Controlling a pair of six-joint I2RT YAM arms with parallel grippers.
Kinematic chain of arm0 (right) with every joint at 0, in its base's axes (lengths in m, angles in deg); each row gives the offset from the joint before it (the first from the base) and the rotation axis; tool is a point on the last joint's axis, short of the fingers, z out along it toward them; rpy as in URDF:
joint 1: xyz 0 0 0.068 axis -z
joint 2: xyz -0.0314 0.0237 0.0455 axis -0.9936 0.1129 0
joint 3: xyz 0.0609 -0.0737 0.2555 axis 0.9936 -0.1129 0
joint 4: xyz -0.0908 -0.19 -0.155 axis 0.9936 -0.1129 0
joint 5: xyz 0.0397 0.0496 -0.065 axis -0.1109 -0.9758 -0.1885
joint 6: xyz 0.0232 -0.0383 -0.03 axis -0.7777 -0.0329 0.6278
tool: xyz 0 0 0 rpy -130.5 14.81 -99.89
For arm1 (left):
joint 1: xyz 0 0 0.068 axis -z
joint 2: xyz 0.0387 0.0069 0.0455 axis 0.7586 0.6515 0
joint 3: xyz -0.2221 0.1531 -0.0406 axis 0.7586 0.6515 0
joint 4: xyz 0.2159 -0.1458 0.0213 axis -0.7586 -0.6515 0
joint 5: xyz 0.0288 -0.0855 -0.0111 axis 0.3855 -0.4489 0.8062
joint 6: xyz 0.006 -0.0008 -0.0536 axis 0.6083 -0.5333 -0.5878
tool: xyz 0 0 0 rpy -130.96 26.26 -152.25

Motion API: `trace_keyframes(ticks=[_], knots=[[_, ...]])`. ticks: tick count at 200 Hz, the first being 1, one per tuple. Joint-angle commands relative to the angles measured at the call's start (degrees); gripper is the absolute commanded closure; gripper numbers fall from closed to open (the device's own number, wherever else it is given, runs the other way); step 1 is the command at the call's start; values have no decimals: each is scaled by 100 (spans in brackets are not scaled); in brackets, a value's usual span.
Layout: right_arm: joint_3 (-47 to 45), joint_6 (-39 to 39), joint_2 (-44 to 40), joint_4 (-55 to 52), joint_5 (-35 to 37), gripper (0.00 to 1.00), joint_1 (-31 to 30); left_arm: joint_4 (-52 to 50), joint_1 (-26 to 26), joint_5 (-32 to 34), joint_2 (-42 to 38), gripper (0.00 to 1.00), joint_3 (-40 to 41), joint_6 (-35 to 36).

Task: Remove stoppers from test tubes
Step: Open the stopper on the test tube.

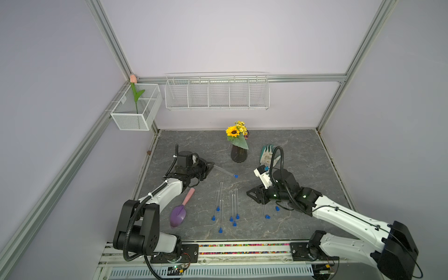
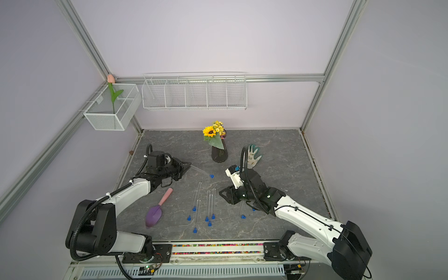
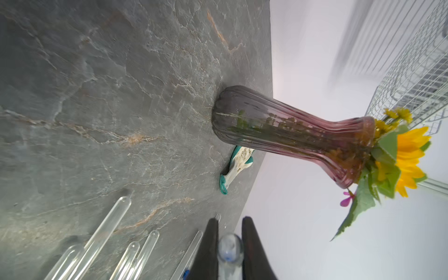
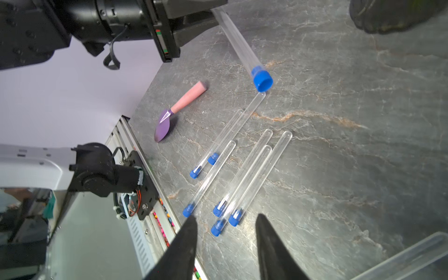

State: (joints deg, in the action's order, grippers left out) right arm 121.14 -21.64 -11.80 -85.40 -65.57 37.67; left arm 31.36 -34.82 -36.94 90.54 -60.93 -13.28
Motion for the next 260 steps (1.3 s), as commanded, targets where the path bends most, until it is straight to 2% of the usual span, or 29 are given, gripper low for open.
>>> trace_keyframes(ticks=[1,32,70,138,186,231,260], knots=[[157,133,294,264,-180,47,-7,-104,102,-243,115,100,-134,168],[310,95,833,638,-569,39,157,-115,196,-477,71,100,-157,170],[433,69,1032,826,-740,39,289,-524,202,-617,-148,100,-276,393],[576,-97,1416,1190,-1054,50,317,-636,207,-733,-312,100,-265,425],[581,-204,1535,1352,-1132,62,299,-627,205,-733,-312,100,-269,425],[585,-213,1598,1392,-1123,68,280,-609,205,-732,-312,100,-288,405],[610,-238,1677,1462,-1090,68,278,-610,210,-739,-329,100,-261,407]])
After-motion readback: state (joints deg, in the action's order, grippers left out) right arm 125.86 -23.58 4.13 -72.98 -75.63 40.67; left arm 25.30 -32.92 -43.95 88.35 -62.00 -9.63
